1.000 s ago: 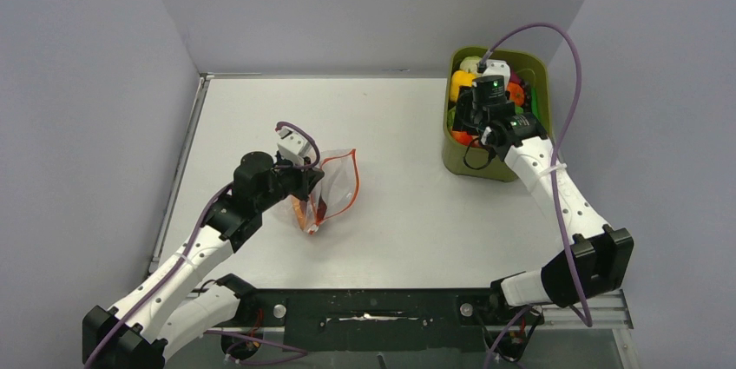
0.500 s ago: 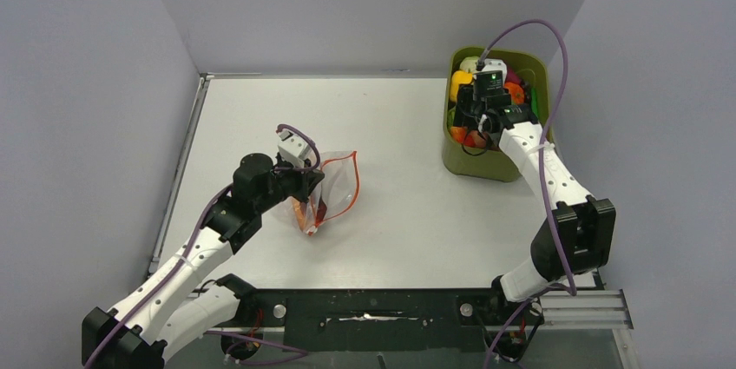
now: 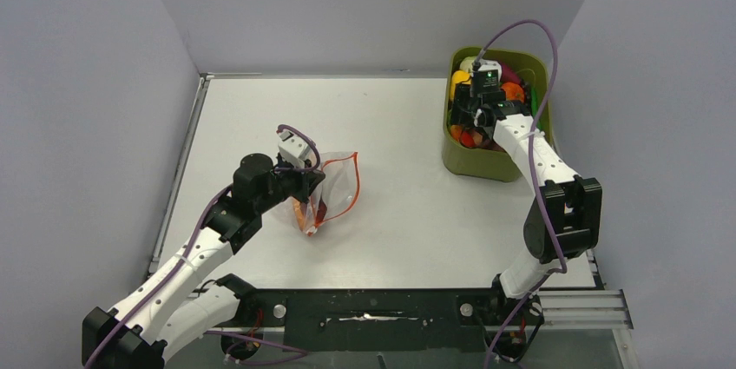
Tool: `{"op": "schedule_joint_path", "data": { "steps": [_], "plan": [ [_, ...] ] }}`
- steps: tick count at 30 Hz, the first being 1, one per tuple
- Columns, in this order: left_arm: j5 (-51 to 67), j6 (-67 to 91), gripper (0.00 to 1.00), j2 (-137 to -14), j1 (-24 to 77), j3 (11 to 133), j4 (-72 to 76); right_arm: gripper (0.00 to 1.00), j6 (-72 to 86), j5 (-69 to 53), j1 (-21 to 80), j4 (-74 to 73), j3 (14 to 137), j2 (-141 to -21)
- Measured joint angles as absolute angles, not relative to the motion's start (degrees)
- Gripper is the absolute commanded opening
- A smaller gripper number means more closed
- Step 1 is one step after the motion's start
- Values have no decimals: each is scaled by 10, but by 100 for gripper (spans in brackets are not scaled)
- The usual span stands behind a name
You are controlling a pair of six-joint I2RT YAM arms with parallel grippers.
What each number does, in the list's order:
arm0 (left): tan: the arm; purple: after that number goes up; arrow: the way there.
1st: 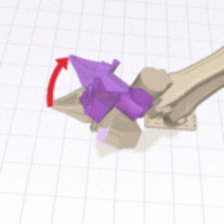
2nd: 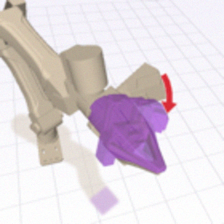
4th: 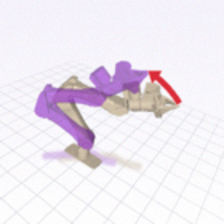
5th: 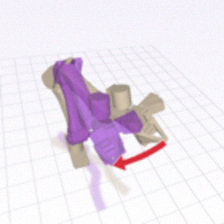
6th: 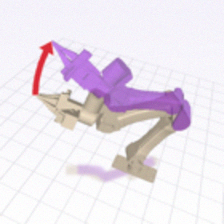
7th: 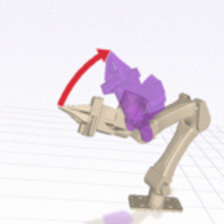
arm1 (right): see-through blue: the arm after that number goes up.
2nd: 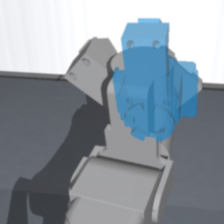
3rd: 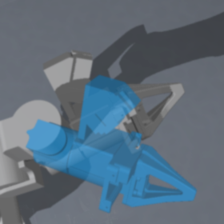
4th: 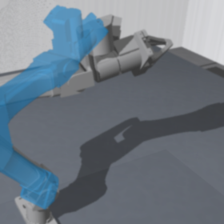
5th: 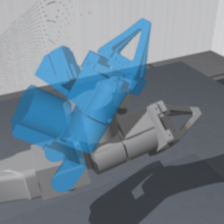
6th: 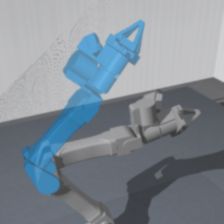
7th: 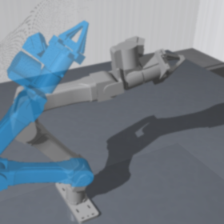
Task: Place the food in the zip-top bag and seal the zipper
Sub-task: Pick up the fake vegetable from the bin.
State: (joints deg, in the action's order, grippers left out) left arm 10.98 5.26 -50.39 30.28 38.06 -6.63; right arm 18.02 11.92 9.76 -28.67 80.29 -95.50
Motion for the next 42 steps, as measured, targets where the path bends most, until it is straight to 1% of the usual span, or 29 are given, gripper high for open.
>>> {"op": "schedule_joint_path", "data": {
  "steps": [5, 8, 16, 25, 42],
  "plan": [
    [110, 53, 0, -504, 303, 379, -66, 62, 180, 112, 97, -279, 804, -971],
    [110, 53, 0, -504, 303, 379, -66, 59, 180, 108, 97, -277, 804, -977],
    [110, 53, 0, -503, 303, 378, -66, 44, 179, 105, 97, -270, 804, -977],
    [110, 53, 0, -500, 303, 377, -66, 40, 179, 105, 97, -270, 790, -949],
    [113, 63, 0, -493, 303, 371, -59, 37, 188, 94, 104, -290, 715, -797]
  ]
}}
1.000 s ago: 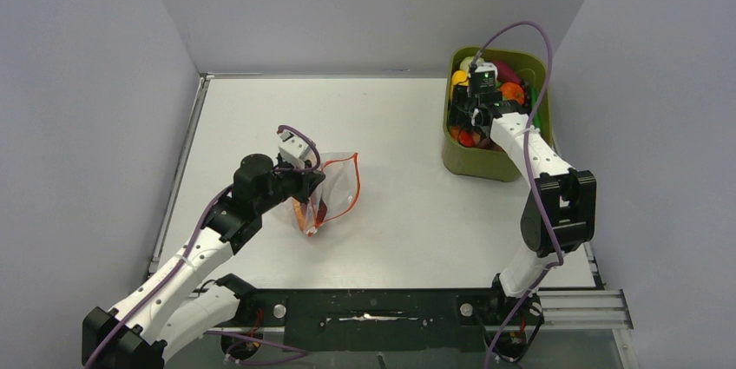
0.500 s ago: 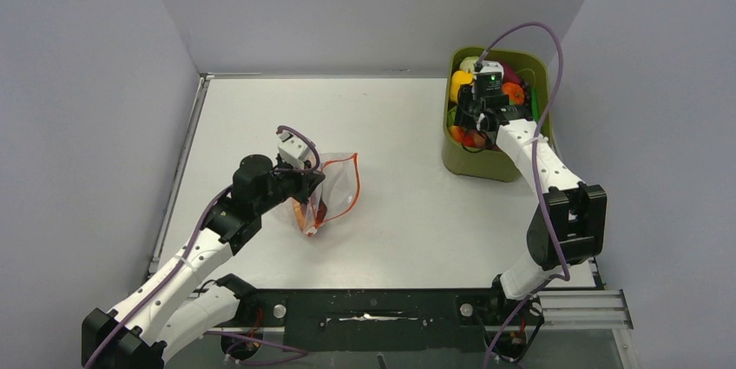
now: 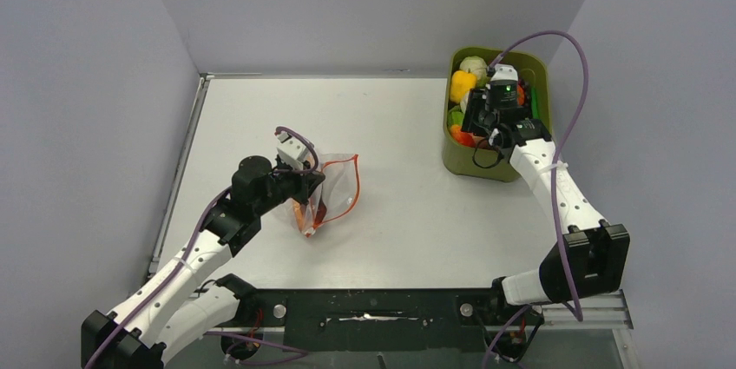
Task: Place the food in the zip-top bag and seal the zipper
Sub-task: Pick up the fake vegetable from the bin.
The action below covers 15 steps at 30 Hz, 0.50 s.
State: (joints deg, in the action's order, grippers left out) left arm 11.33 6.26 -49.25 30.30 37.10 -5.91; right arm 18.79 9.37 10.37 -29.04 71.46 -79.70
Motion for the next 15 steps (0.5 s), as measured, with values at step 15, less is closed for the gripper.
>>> {"op": "schedule_joint_path", "data": {
  "steps": [15],
  "plan": [
    [115, 141, 0, -514, 303, 384, -41, 37, 287, -17, 274, -211, 608, -652]
  ]
}}
